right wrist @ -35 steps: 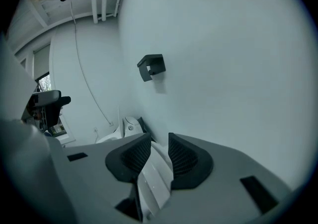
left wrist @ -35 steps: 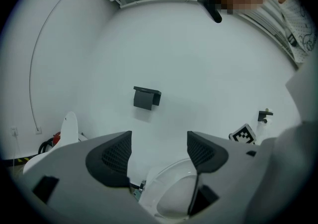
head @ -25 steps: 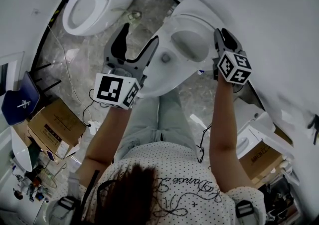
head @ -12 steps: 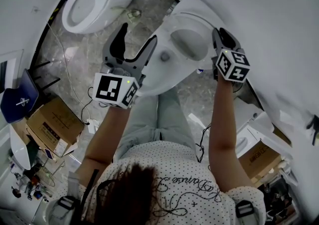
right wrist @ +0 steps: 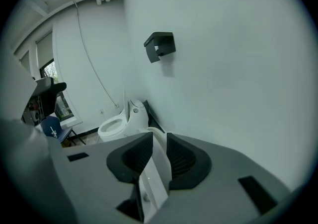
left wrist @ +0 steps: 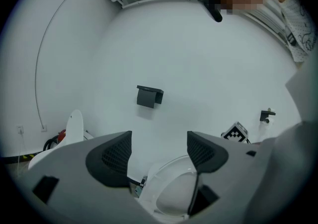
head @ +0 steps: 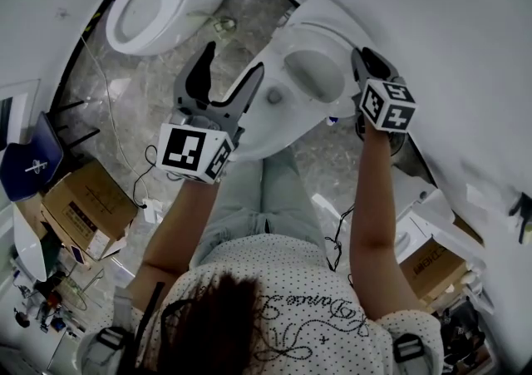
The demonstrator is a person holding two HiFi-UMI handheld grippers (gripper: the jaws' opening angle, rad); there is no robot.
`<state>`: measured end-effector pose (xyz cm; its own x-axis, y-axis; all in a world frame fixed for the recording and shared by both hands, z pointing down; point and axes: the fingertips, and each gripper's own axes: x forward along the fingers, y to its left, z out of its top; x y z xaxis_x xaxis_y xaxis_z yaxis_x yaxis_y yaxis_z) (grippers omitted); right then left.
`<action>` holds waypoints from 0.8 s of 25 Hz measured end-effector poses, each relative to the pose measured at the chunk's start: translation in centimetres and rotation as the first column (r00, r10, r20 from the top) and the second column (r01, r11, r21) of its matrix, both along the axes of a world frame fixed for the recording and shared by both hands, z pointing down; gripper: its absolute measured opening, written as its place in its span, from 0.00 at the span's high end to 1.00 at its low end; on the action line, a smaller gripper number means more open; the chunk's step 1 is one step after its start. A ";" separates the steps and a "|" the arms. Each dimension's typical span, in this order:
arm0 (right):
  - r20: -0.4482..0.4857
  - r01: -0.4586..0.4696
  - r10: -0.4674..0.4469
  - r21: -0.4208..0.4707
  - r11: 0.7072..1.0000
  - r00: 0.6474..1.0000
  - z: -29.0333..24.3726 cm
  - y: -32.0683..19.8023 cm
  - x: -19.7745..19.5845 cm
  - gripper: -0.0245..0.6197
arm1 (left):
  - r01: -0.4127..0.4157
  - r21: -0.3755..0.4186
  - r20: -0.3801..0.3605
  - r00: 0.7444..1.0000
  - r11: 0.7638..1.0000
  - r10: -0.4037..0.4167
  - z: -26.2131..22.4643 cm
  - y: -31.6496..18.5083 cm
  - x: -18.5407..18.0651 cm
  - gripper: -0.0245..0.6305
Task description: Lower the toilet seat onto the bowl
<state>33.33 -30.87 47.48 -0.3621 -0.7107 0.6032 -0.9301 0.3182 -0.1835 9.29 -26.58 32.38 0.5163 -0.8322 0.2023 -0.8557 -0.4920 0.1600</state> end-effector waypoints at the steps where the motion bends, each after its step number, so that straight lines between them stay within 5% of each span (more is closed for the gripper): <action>1: -0.008 0.007 -0.007 -0.001 1.000 1.000 0.0 0.1 -0.1 0.81 | 0.000 0.000 -0.001 1.000 1.000 0.000 -0.1 0.1 0.0 0.45; 15: -0.016 0.141 -0.142 -0.032 0.989 0.990 -0.8 2.2 -2.8 0.81 | 0.027 0.027 -0.006 1.000 0.999 -0.027 -1.2 1.9 -0.8 0.45; 20: 0.023 0.198 -0.197 -0.041 0.979 0.980 -1.1 4.0 -4.4 0.80 | 0.031 0.045 -0.007 0.999 0.999 -0.031 -1.7 3.6 -1.0 0.60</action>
